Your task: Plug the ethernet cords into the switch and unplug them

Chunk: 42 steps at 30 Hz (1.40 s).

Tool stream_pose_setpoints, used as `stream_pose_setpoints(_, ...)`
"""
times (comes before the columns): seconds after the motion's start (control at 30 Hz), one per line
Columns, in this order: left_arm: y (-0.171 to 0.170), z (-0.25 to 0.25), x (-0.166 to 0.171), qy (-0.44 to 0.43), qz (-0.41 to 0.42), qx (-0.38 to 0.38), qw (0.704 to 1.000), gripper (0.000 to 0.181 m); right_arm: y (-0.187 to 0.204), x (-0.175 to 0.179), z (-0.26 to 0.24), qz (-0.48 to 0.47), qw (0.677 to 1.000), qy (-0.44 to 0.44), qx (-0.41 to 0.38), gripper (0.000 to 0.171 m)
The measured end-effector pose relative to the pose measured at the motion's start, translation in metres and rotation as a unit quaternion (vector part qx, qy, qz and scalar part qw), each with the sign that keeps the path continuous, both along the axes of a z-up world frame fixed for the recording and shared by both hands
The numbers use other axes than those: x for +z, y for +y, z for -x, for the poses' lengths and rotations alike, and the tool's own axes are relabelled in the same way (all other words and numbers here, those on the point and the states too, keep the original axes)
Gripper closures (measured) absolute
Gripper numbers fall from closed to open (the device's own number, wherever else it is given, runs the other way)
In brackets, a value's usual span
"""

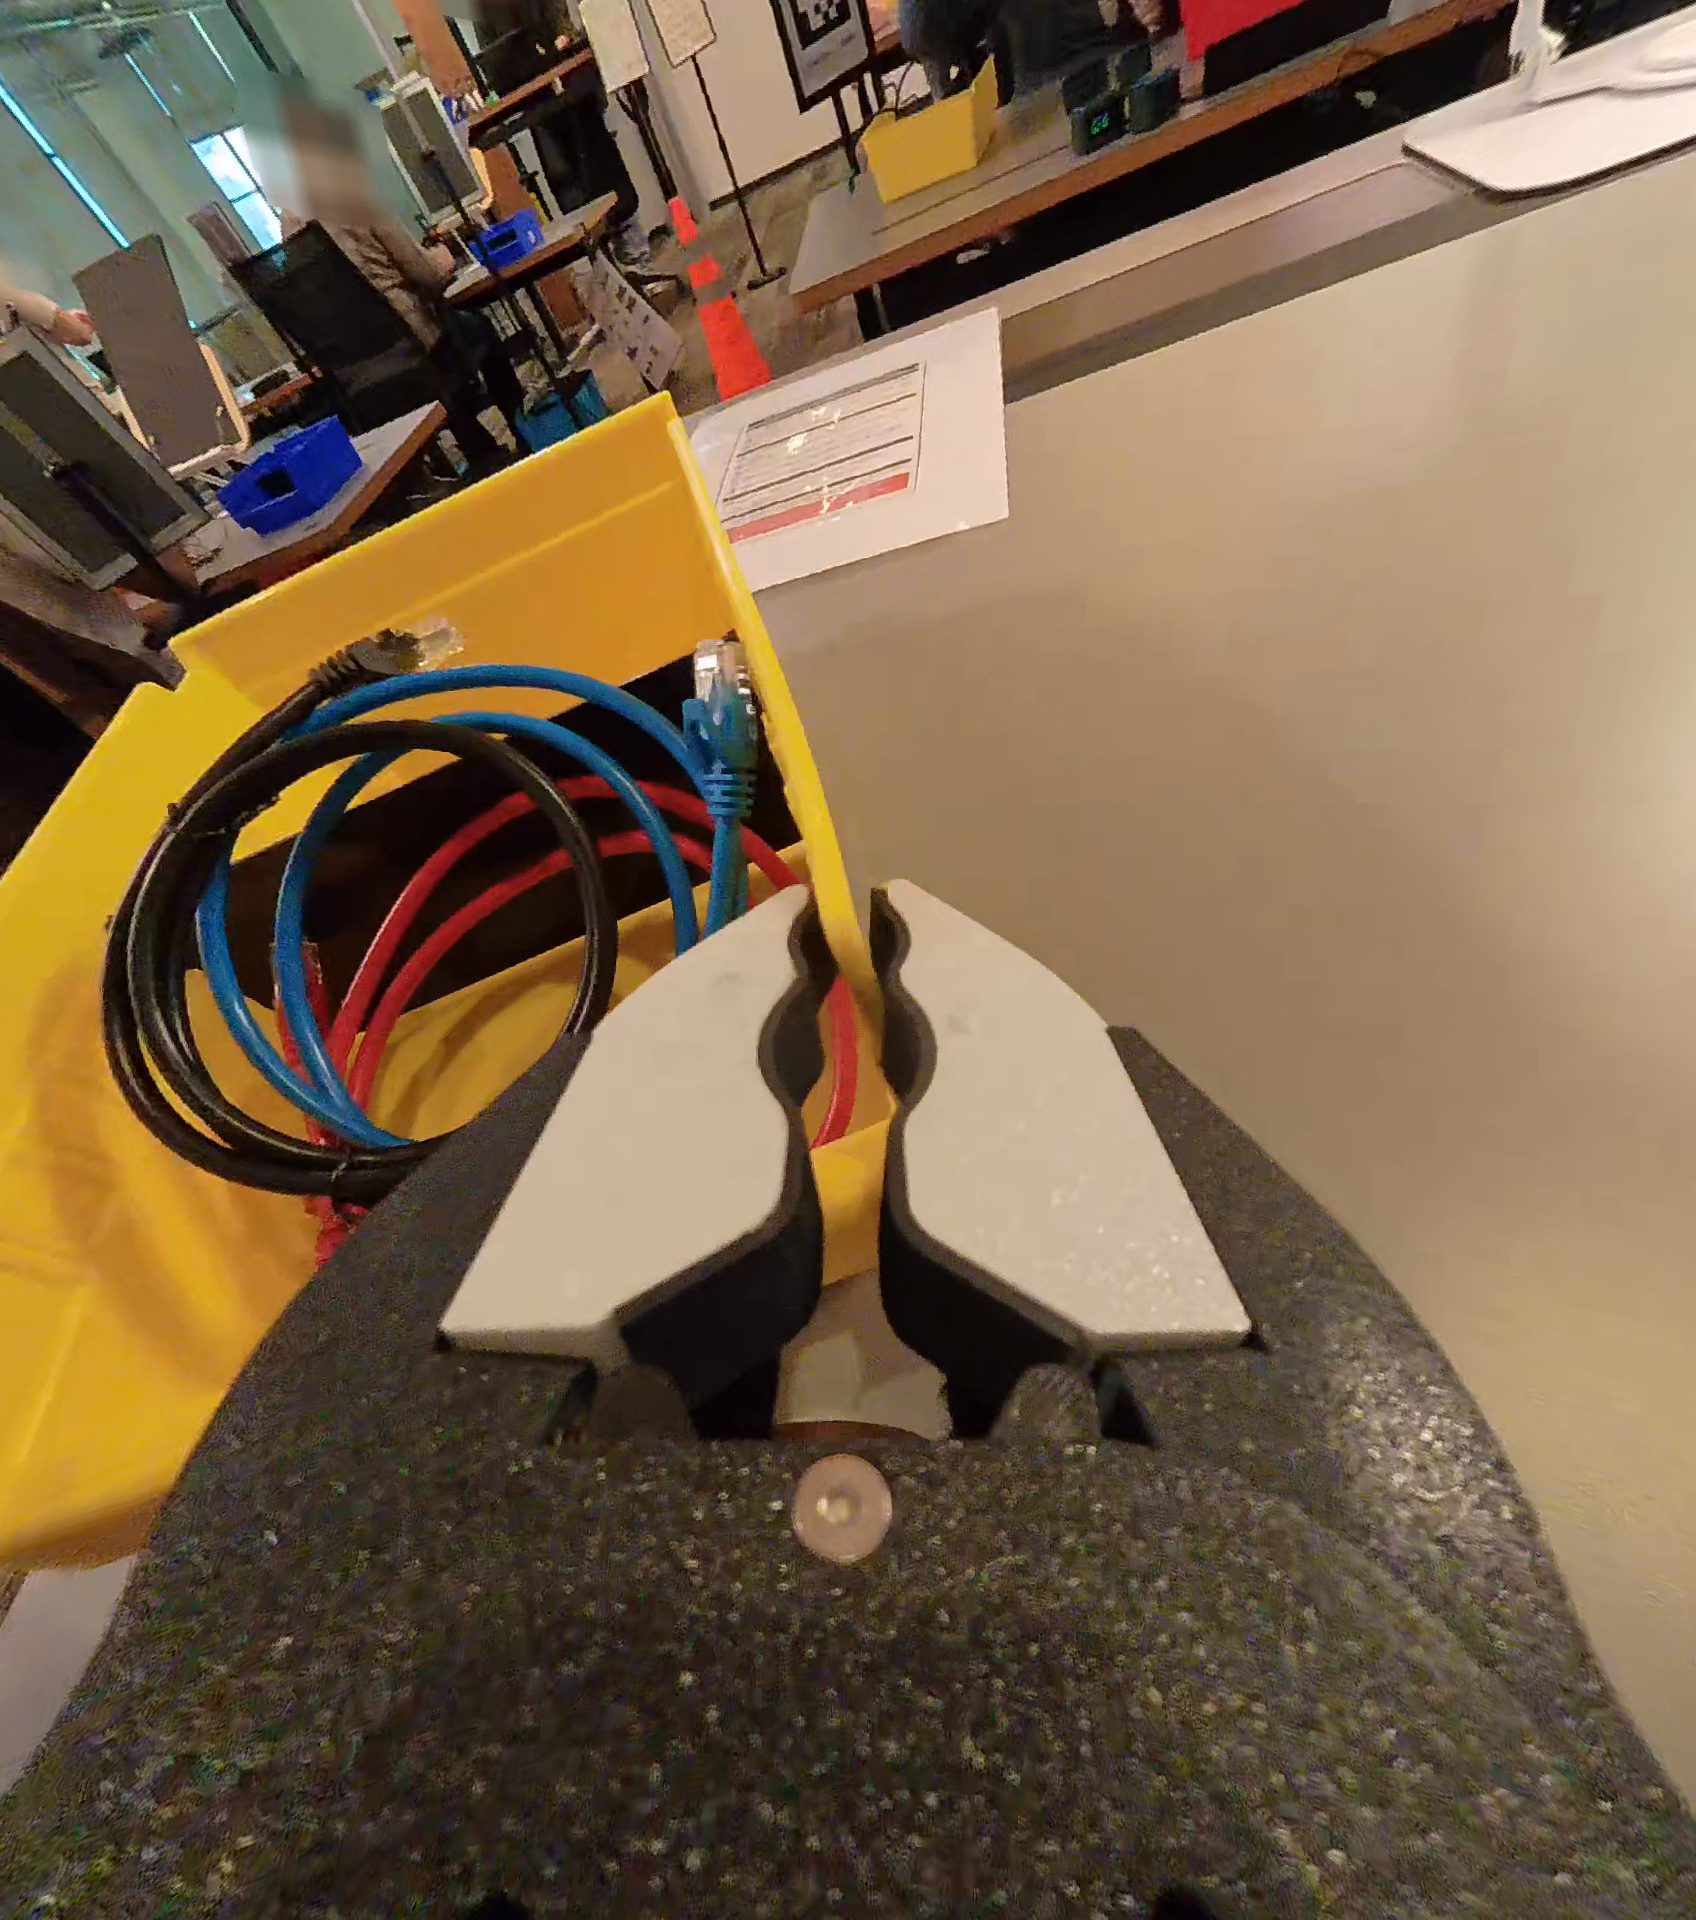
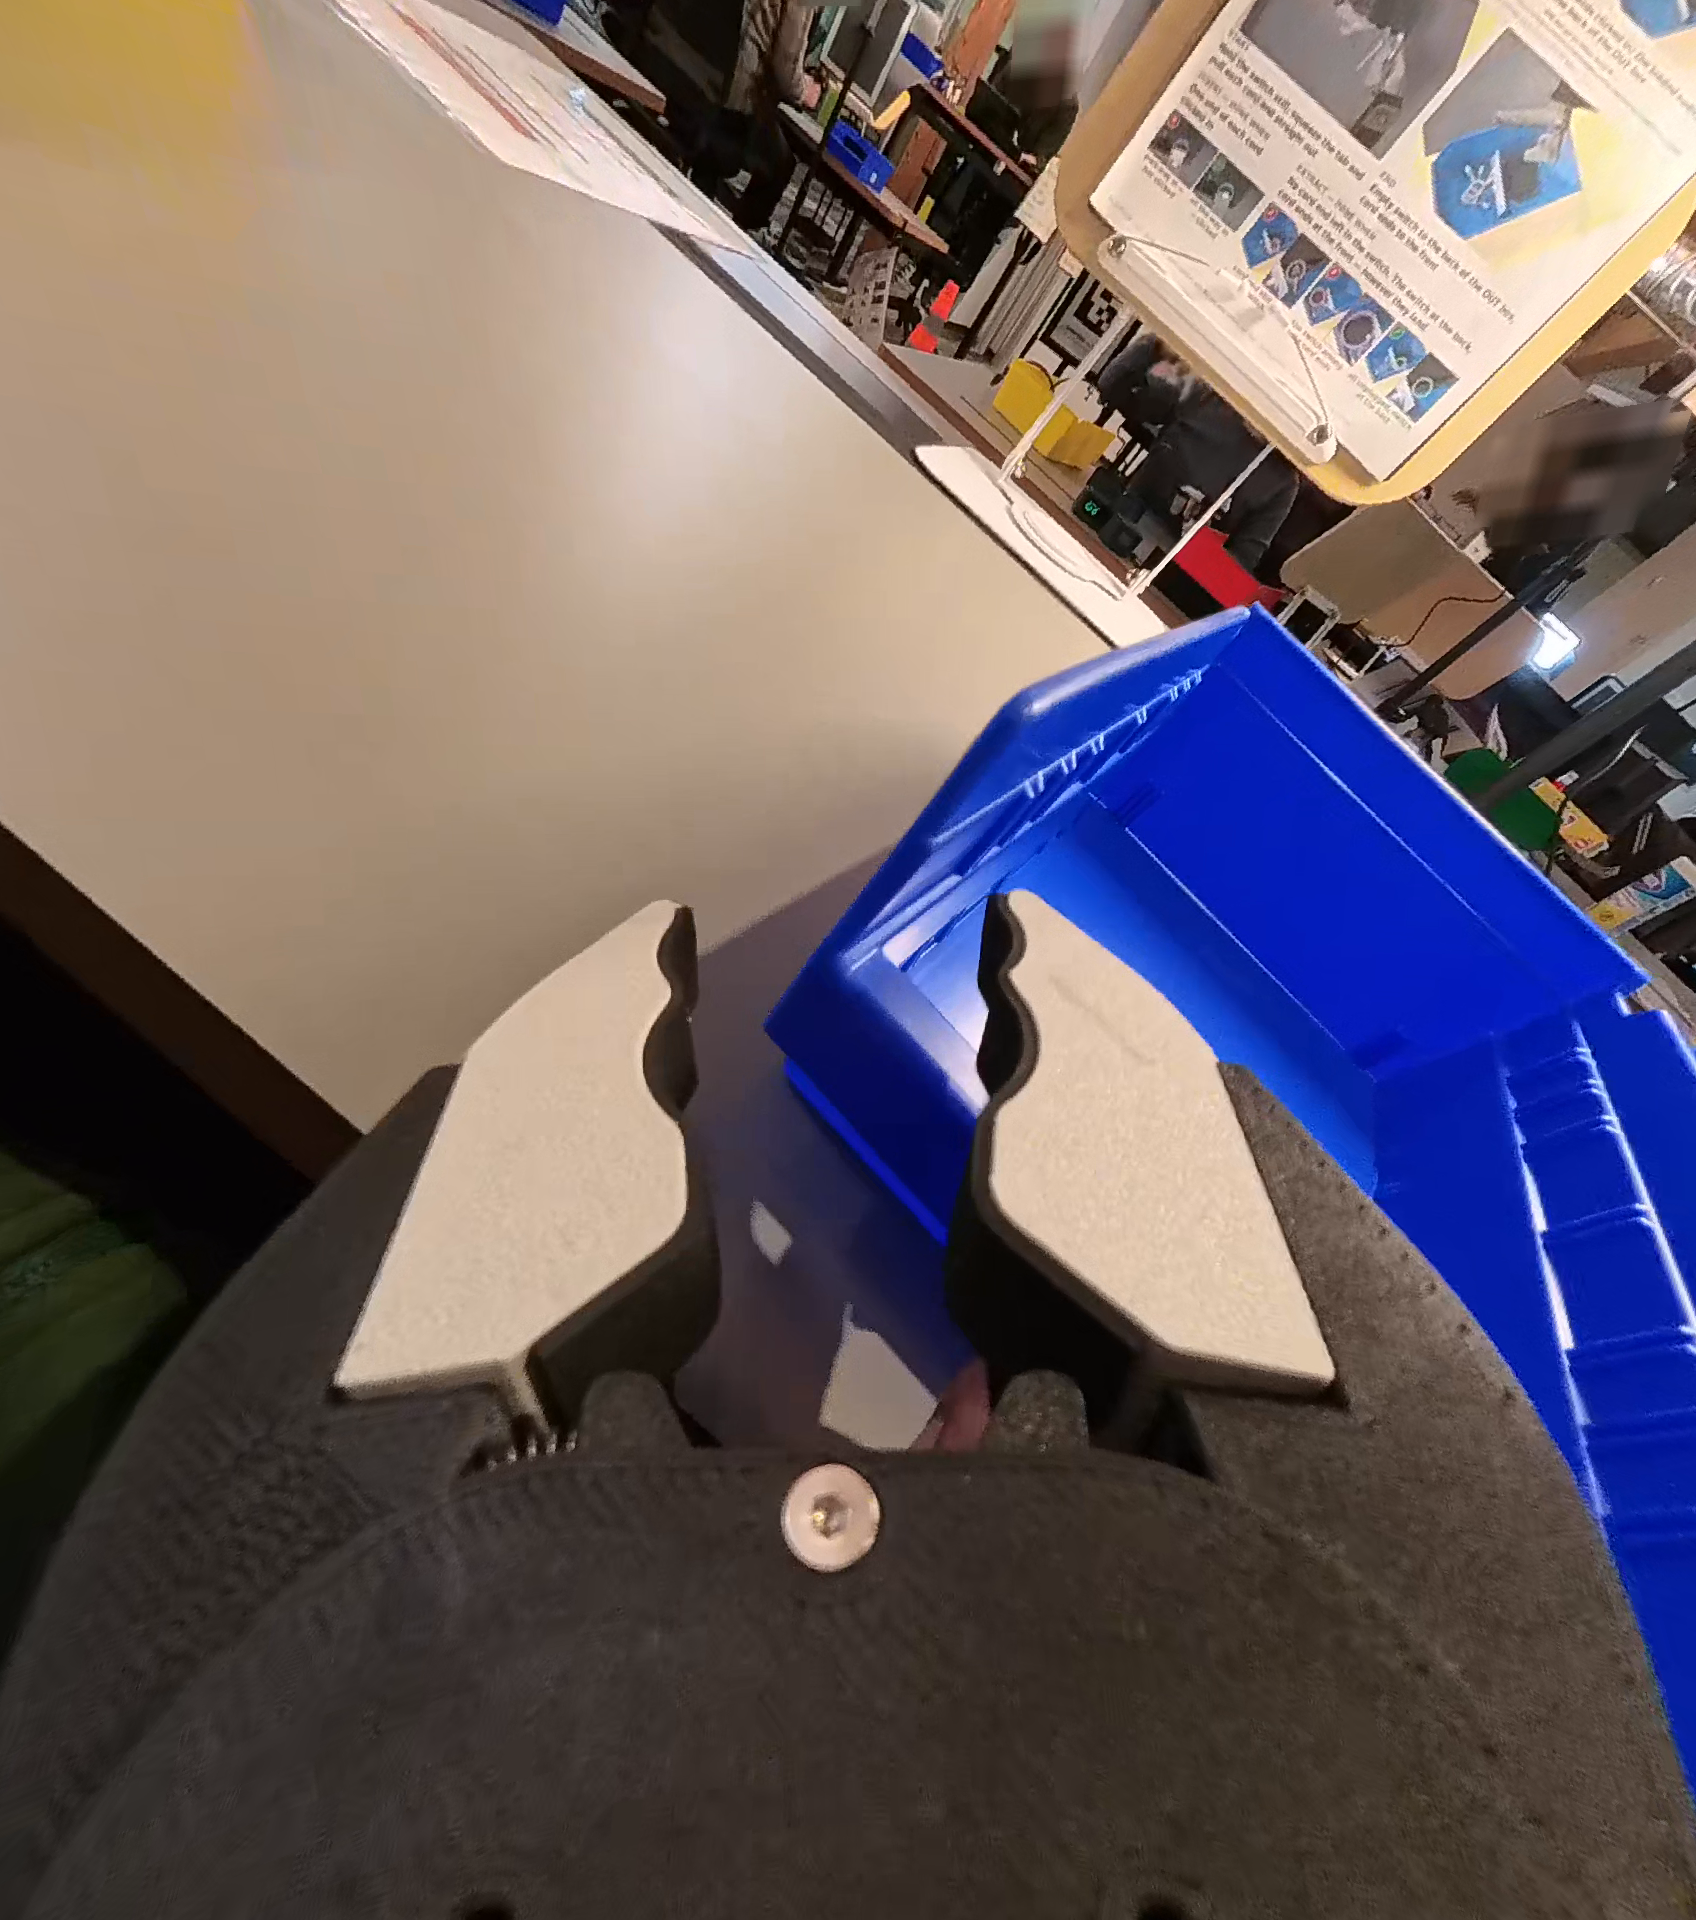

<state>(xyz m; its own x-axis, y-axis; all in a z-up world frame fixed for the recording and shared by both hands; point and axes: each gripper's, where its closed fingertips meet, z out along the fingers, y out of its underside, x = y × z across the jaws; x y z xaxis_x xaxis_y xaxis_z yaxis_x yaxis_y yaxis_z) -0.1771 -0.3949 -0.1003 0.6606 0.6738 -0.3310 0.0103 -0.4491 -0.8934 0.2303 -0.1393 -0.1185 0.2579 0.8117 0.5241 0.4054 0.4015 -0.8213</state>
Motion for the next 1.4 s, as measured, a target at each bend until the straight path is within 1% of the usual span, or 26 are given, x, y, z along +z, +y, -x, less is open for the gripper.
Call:
stream_pose_setpoints(0.1, 0.001, 0.013, -0.001, 0.000, 0.000, -0.011, 1.000, 0.175, -0.003, 0.005, 0.003, -0.002, 1.000, 0.006, 0.003, 0.118)
stream_pose_setpoints(0.23, 0.004, 0.024, -0.001, -0.012, -0.037, -0.040, 0.998, 0.177, -0.007, 0.008, 0.010, -0.005, 1.000, 0.009, 0.008, 0.118)
stream_pose_setpoints(0.33, 0.004, 0.025, -0.001, -0.019, -0.055, -0.034, 0.998, 0.177, -0.008, 0.008, 0.014, -0.006, 1.000, 0.008, 0.006, 0.117)
stream_pose_setpoints(0.5, 0.014, 0.019, 0.000, 0.000, -0.041, -0.042, 0.998, 0.177, -0.002, 0.012, 0.015, -0.002, 1.000, 0.011, -0.015, 0.120)
stream_pose_setpoints(0.63, 0.016, 0.018, 0.000, 0.008, -0.038, -0.043, 0.998, 0.177, 0.006, 0.021, 0.018, 0.015, 0.999, 0.022, -0.035, 0.121)
stream_pose_setpoints(0.7, 0.016, 0.017, 0.000, 0.013, -0.035, -0.045, 0.998, 0.177, 0.011, 0.023, 0.023, 0.022, 0.999, 0.021, -0.045, 0.125)
stream_pose_setpoints(0.77, 0.016, 0.015, 0.000, 0.025, -0.028, -0.047, 0.998, 0.176, 0.021, 0.024, 0.025, 0.018, 0.998, 0.023, -0.063, 0.138)
stream_pose_setpoints(0.83, 0.016, 0.013, 0.001, 0.038, -0.021, -0.046, 0.998, 0.176, 0.027, 0.025, 0.021, 0.010, 0.998, 0.028, -0.061, 0.150)
stream_pose_setpoints(0.93, 0.017, 0.012, 0.001, 0.046, -0.016, -0.047, 0.998, 0.176, 0.054, 0.026, -0.001, -0.015, 0.993, 0.032, -0.111, 0.157)
stream_pose_setpoints(1.03, 0.017, 0.012, 0.001, 0.048, -0.015, -0.047, 0.998, 0.176, 0.095, 0.025, -0.028, -0.002, 0.986, 0.033, -0.164, 0.163)
stream_pose_setpoints(1.1, 0.017, 0.011, 0.001, 0.050, -0.014, -0.048, 0.998, 0.176, 0.125, 0.024, -0.044, 0.016, 0.981, 0.032, -0.188, 0.163)
stream_pose_setpoints(1.27, 0.017, 0.011, 0.001, 0.051, -0.013, -0.048, 0.997, 0.175, 0.194, 0.022, -0.076, 0.058, 0.973, 0.019, -0.225, 0.162)
stream_pose_setpoints(1.4, 0.017, 0.011, 0.001, 0.052, -0.012, -0.048, 0.997, 0.175, 0.234, 0.021, -0.090, 0.083, 0.965, 0.009, -0.250, 0.163)
